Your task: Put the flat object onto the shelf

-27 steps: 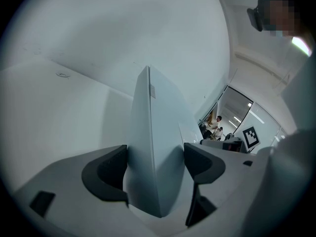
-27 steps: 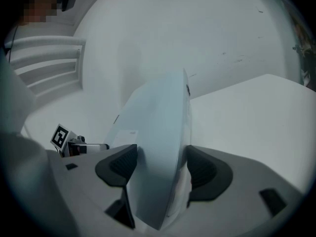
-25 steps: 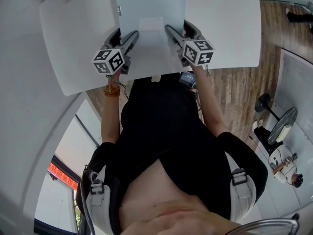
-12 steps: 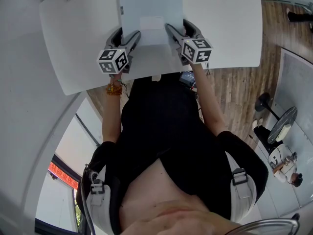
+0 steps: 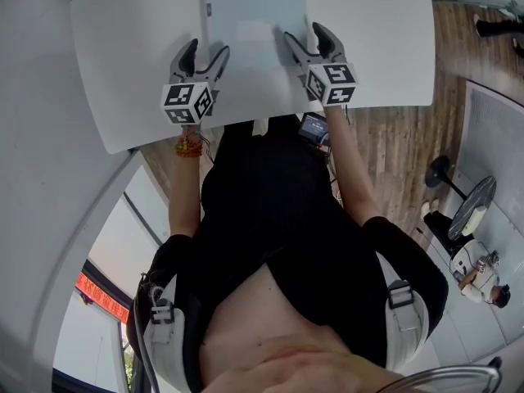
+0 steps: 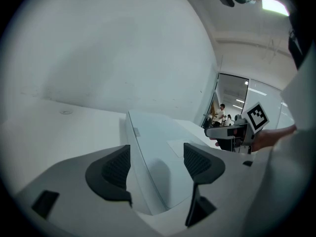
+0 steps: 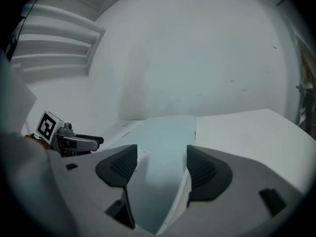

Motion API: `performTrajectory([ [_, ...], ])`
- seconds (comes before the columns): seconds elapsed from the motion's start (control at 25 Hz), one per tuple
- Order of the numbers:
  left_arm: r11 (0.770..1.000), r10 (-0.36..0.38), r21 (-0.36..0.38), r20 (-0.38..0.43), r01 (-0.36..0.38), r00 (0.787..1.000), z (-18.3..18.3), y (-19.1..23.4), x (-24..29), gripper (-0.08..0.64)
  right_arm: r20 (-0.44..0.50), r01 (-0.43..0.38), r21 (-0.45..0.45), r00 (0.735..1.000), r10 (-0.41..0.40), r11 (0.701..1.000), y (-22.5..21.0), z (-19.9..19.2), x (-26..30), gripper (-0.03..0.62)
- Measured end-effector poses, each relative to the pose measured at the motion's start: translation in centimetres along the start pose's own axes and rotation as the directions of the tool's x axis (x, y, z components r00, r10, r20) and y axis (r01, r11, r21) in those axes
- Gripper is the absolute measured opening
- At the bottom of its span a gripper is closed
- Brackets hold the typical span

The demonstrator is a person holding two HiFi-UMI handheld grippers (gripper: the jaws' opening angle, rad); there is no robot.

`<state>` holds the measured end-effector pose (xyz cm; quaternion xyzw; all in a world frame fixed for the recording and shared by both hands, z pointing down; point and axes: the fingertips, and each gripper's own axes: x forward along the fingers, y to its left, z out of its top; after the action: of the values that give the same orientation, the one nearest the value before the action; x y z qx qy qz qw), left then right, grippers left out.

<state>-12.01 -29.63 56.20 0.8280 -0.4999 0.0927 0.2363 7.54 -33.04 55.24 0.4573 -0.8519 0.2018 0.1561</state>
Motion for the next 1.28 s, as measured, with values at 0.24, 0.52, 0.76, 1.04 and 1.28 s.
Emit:
performTrajectory([
  [0.24,0.993,-0.001,0.117,0.144,-0.016,0.99,4.3,-1.3,-2.5,0.341,0.127,0.034,-0.058,0.992,-0.027,0.998,2.7,3.4,-2.9,0.29],
  [0.52,0.97,-0.04,0.24,0.327,-0.042,0.944,9.6,-5.6,-6.9,0.331,0.314,0.112,-0.162,0.948,-0.056,0.98,7.0,7.7,-9.4,0.288],
  [0.76,0.945,-0.034,0.306,0.443,-0.116,0.896,11.4,-9.5,-11.7,0.203,0.449,0.149,-0.227,0.893,-0.032,0.963,10.4,9.4,-15.1,0.272],
  [1.04,0.914,0.01,0.335,0.546,-0.229,0.838,10.9,-15.4,-17.8,0.087,0.559,0.168,-0.266,0.829,0.01,0.949,13.9,8.8,-21.8,0.185],
  [1.28,0.889,0.058,0.333,0.602,-0.316,0.797,8.0,-21.9,-24.4,0.048,0.62,0.147,-0.283,0.782,0.064,0.948,17.6,5.6,-28.7,0.147],
])
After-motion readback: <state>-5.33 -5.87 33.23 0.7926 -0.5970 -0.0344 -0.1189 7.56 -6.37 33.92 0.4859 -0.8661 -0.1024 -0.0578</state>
